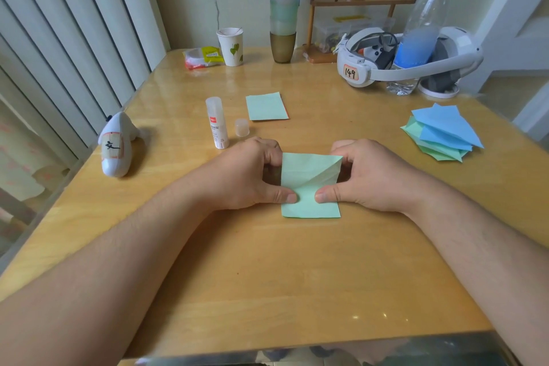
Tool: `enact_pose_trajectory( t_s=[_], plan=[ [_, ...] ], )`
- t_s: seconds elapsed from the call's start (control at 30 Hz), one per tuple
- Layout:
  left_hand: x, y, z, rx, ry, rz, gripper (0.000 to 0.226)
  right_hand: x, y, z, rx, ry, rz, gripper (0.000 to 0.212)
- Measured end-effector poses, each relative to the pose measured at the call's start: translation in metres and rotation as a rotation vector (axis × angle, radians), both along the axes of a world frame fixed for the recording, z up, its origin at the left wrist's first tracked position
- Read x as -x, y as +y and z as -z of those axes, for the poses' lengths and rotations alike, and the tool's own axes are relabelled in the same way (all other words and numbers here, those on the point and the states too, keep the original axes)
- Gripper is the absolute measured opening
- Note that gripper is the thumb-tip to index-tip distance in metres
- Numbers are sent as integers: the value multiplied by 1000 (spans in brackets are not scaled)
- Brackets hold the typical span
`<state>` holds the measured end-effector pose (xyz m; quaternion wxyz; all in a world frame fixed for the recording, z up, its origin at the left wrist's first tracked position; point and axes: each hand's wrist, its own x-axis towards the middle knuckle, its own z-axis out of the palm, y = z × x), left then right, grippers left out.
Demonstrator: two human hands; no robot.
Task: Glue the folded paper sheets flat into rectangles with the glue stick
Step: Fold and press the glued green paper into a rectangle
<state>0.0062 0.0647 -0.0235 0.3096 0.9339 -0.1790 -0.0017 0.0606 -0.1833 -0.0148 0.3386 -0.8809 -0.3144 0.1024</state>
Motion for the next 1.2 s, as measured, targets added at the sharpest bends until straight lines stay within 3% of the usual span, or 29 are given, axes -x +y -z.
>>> enact_pose_trajectory(
  t_s=[0.1,0.27,0.53,0.97,1.2],
  plan=[
    [1,-4,-3,11,4,2,20,1,6,1,-8,-15,0,28],
    [0,-13,-3,-10,-41,-14,36,3,11,1,-20,-35,-13,32],
    [1,-4,-3,11,-26,18,22,-1,2,1,13,-59,46,23],
    [0,0,-3,53,16,1,27,0,4,1,13,-79,54,23],
    [-2,-13,1,11,-57,-25,30,3,14,5,-8,-127,65,26]
  ],
)
